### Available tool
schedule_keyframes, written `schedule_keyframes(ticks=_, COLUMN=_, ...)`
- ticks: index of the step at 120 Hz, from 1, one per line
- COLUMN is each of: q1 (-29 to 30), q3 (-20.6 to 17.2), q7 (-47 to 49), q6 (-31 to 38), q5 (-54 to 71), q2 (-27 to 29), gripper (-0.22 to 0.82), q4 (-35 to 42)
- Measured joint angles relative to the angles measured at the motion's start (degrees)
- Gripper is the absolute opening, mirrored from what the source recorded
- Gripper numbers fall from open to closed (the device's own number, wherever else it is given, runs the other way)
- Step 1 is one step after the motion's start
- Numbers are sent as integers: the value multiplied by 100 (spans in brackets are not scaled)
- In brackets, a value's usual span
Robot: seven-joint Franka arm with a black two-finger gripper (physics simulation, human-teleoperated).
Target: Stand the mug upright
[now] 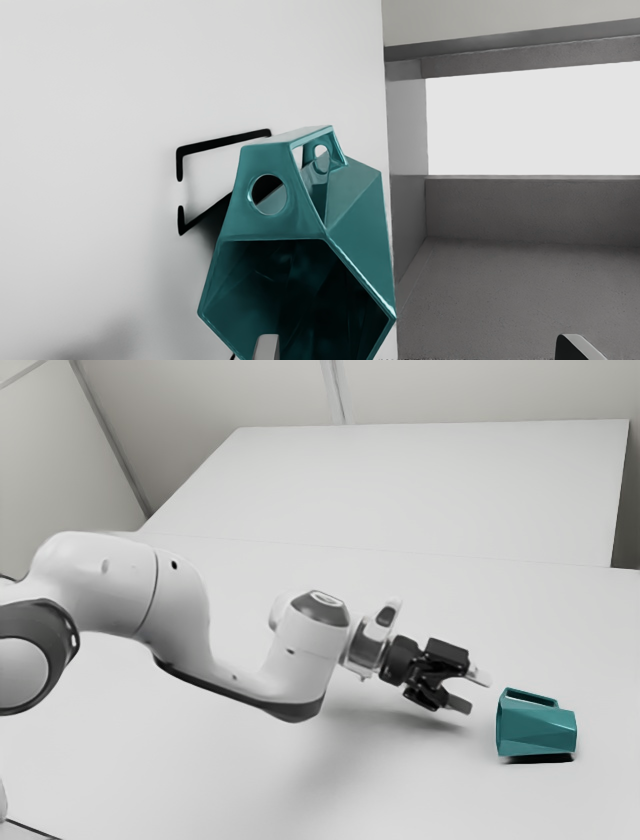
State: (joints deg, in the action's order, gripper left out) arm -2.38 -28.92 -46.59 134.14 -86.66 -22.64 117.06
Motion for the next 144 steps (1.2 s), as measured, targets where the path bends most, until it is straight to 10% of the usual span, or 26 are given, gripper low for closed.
schedule_keyframes(ticks=95, q1=-699, q3=1, q7=-1073, q6=223, q5=-1159, q2=-635, gripper=60, q4=-472)
schedule_keyframes(ticks=144, q1=-712, q3=1, q7=-1289, q6=226, q5=-1203, q2=-771, gripper=1, q4=-498)
